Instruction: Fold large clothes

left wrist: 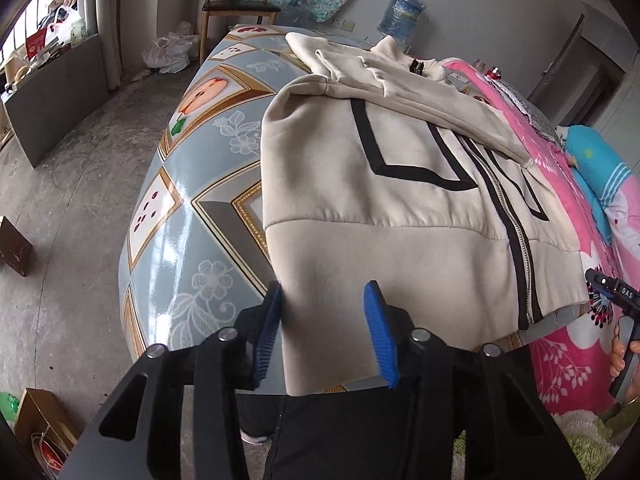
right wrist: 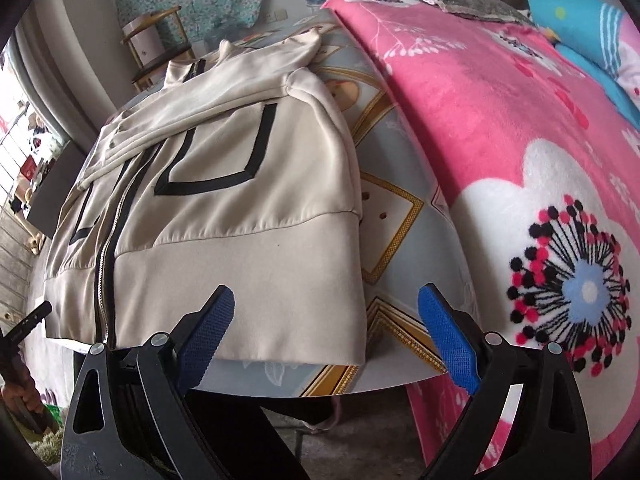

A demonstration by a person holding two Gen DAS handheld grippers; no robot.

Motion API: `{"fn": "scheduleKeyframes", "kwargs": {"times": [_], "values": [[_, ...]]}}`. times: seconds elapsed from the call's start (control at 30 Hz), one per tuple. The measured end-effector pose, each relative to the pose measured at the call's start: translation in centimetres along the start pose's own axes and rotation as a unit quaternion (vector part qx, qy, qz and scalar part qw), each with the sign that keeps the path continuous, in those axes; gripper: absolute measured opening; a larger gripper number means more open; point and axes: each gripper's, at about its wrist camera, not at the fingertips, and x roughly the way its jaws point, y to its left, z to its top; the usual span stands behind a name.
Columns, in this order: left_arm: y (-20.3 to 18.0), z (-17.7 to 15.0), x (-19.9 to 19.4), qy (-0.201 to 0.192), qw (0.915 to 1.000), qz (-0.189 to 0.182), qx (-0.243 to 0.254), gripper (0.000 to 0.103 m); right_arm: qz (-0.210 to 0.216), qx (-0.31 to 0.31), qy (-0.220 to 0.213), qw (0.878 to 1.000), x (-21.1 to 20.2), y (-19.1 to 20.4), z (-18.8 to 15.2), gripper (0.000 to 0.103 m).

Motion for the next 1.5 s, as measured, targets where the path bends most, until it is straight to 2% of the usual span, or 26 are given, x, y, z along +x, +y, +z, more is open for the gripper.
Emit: {"fn": "scheduleKeyframes", "kwargs": {"times": [0.1, 0.3, 0.4, 0.47, 0.5, 0.53, 0.57, 0.67, 0.77, 0.83, 0.9, 1.0, 1.1, 1.33, 1.43, 1.5], "values": [[0.8, -0.5, -0.6, 0.005, 0.9996, -0.021, -0.019, 0.027, 0.01, 0.01, 0.02, 1.0, 0.2, -0.4, -0.9, 0.078], [1.7, -1.2, 0.2, 0.03, 0.998, -0.035, -0.042, 0.025, 0.017, 0.019, 0.011, 1.0, -0.2, -0.9, -1.4, 0.066], [1.5, -1.1, 0.6, 0.031, 0.9979, -0.03, -0.049, 0.025, 0.037, 0.025, 0.006, 0.999, 0.4, -1.0, -0.6, 0.052], [1.5, -1.0, 0.7, 0.029, 0.9974, -0.027, -0.06, 0.025, 0.04, 0.027, 0.014, 0.999, 1.1, -0.9, -0.4, 0.033], [1.5, -1.1, 0.5, 0.024, 0.9975, -0.024, -0.062, 0.019, 0.028, 0.024, 0.015, 0.999, 1.3, -0.8, -0.4, 0.029], [1.3, -1.1, 0.2, 0.017, 0.9979, -0.02, -0.06, 0.011, 0.02, 0.02, 0.013, 1.0, 1.2, -0.6, -0.5, 0.019], [1.0, -1.1, -0.2, 0.009, 0.9984, -0.014, -0.053, 0.008, 0.022, 0.019, 0.011, 1.0, 1.1, -0.4, -0.7, 0.009], [-0.2, -0.8, -2.6, -0.03, 0.9994, 0.003, -0.017, 0.005, 0.03, 0.027, -0.008, 0.999, -0.5, -0.3, -0.6, 0.006], [-0.9, 0.1, -6.5, -0.058, 0.9979, -0.026, -0.011, 0.004, 0.04, 0.031, -0.056, 0.997, -4.7, 0.1, 0.0, 0.005], [-1.3, 0.4, -7.9, -0.06, 0.9976, -0.033, -0.002, 0.004, 0.046, 0.022, -0.074, 0.996, -6.9, 0.5, 0.0, 0.004], [-1.2, 0.1, -7.2, -0.042, 0.9987, -0.027, 0.007, 0.004, 0.037, 0.016, -0.062, 0.997, -6.6, 0.4, -0.3, 0.004], [-0.2, -0.5, -4.9, -0.006, 0.9996, -0.028, -0.007, 0.004, 0.041, 0.049, -0.007, 0.998, -3.0, -0.9, -1.1, 0.004], [0.0, 0.2, -5.3, -0.016, 0.9983, -0.05, -0.024, 0.004, 0.043, 0.052, -0.015, 0.998, -3.1, -1.0, -0.5, 0.004], [0.2, 6.1, -6.8, -0.066, 0.9892, -0.119, -0.055, 0.004, 0.06, 0.032, -0.066, 0.995, -4.3, 0.8, 5.7, 0.004], [0.4, 9.6, -5.8, -0.075, 0.9852, -0.138, -0.068, 0.004, 0.06, 0.016, -0.085, 0.994, -3.3, 2.1, 9.2, 0.004], [0.7, 12.1, -4.4, -0.075, 0.9851, -0.135, -0.074, 0.004, 0.072, 0.019, -0.088, 0.993, -2.0, 2.4, 11.7, 0.004]]}}
